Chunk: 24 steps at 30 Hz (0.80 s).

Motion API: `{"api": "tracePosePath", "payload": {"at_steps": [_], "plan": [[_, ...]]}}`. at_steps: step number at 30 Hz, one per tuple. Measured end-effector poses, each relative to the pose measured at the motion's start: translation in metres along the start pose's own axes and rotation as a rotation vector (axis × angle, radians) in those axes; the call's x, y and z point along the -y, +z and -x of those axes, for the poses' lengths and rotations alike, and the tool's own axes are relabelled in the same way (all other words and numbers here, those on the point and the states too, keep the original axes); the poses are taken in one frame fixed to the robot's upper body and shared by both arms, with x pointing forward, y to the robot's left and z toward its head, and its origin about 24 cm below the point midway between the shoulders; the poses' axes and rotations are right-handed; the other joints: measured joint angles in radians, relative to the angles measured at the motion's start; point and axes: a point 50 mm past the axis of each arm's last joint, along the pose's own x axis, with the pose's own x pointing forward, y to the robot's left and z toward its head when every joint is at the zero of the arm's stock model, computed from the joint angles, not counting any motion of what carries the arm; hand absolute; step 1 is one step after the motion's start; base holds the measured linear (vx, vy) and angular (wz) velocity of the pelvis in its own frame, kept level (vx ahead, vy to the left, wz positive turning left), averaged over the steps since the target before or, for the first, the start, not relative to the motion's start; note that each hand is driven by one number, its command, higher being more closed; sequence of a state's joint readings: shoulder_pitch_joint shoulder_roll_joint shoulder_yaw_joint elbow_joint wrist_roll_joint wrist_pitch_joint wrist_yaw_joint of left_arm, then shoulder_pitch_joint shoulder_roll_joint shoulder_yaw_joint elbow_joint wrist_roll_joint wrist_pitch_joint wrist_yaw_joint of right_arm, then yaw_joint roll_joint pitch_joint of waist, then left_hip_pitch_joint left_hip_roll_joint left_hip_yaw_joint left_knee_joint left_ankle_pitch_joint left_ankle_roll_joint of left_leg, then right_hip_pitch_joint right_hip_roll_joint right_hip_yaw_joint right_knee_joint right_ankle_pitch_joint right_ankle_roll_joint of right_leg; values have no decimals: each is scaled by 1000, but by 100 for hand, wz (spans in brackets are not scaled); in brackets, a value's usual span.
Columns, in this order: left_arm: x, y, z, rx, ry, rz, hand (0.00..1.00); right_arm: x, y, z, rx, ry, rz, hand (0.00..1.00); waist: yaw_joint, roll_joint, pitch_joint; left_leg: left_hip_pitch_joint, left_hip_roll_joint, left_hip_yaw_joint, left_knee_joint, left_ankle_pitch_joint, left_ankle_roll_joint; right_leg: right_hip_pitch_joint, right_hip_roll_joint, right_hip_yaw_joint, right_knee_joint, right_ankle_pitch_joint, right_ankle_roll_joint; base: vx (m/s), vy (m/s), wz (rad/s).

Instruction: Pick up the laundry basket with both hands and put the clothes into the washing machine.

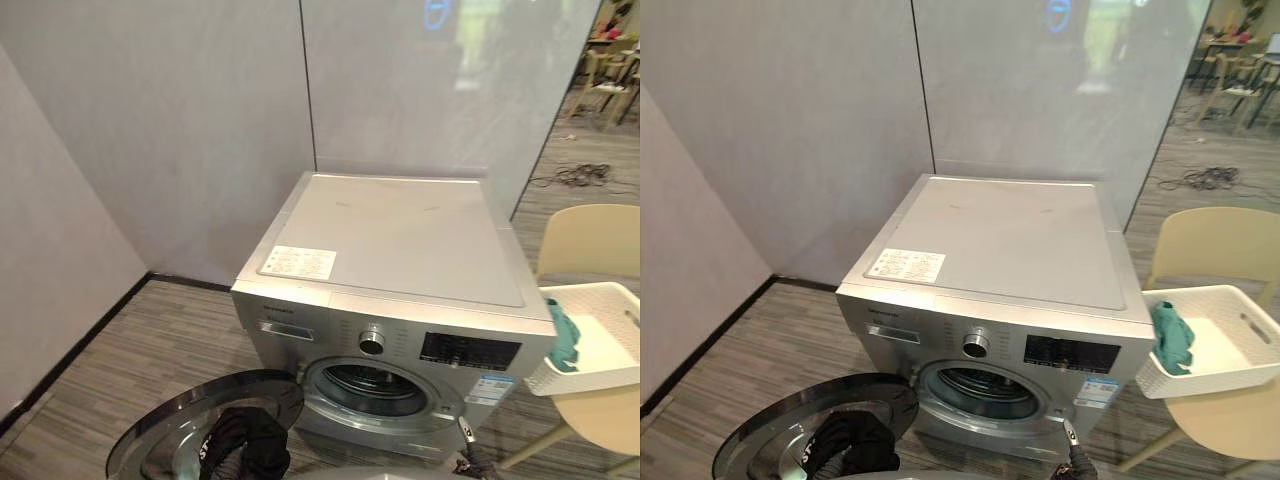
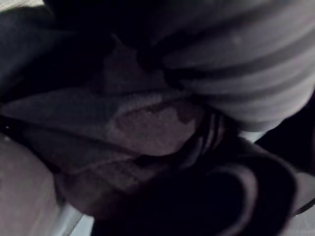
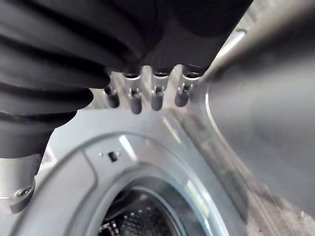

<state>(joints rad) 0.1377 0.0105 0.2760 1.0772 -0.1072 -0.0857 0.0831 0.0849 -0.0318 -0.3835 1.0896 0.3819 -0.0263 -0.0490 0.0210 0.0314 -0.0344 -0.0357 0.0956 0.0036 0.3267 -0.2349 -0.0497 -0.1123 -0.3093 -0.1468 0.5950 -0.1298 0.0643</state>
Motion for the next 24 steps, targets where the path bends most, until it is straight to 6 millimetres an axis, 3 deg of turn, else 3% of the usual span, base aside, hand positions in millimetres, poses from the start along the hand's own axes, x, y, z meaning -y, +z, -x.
{"api": "tracePosePath", "payload": {"at_steps": [1,2,3,4,5,6,7,12,15,19,22,24], "plan": [[-3,3,-1,6,1,0,100,2,-3,0,-6,-7,1,0,18,-34,2,19,-11,26,-21,4,-6,-10,-13,-75,-31,13,10,-78,28,-86],[-1,3,-2,-2,-6,8,100,3,-6,1,-13,-13,-1,0,29,-28,-3,30,-11,25,-41,4,-6,-10,-1,-90,-66,29,22,-58,59,-130],[0,-4,-1,-32,-9,18,100,8,1,-1,0,-27,-8,0,53,4,-16,42,8,23,-88,28,11,32,51,-106,-197,57,31,-57,-24,-119],[-1,-5,-1,-41,-13,23,100,4,-1,-1,-7,-19,-3,0,38,-2,2,63,15,40,-106,55,-14,45,54,-136,-103,-32,39,-66,-41,-97],[-4,-3,-2,-37,-9,18,100,8,-6,0,-23,-27,-2,0,33,-14,8,71,1,40,-118,64,-22,70,61,-143,-122,-61,40,-92,-116,-55],[-12,2,-4,-28,2,8,100,15,-13,1,-56,-51,-2,0,31,-48,13,81,4,51,-127,63,-20,122,79,-153,-235,-84,38,-71,-74,-29],[-12,-1,-3,-39,1,11,100,20,-13,2,-58,-63,2,0,24,-35,10,83,10,42,-139,65,-24,133,101,-152,-280,-69,33,-64,-81,-29],[-11,-2,-3,-43,1,14,100,26,-9,1,-46,-78,-1,0,21,-36,2,88,12,1,-211,95,-35,119,141,-126,-357,-42,34,-46,-25,-15],[-17,-6,-2,-53,16,10,100,26,-12,2,-59,-77,-7,0,24,-19,8,93,24,11,-227,109,-38,133,171,-100,-432,0,29,64,12,-28],[-20,-10,-2,-79,22,-9,100,27,-17,3,-74,-81,-9,0,16,-25,12,92,25,-4,-216,112,-46,164,181,-116,-487,34,26,127,8,5],[-11,8,-6,-25,-13,-74,100,23,-19,3,-78,-71,-13,0,12,-16,52,37,33,-52,-106,69,-58,177,191,-154,-474,11,12,69,-18,41],[6,27,-6,64,-81,-164,100,14,-9,-1,-49,-50,-11,0,12,5,95,-65,44,-92,58,33,-66,141,202,-157,-430,-36,12,-37,-19,21]]}}
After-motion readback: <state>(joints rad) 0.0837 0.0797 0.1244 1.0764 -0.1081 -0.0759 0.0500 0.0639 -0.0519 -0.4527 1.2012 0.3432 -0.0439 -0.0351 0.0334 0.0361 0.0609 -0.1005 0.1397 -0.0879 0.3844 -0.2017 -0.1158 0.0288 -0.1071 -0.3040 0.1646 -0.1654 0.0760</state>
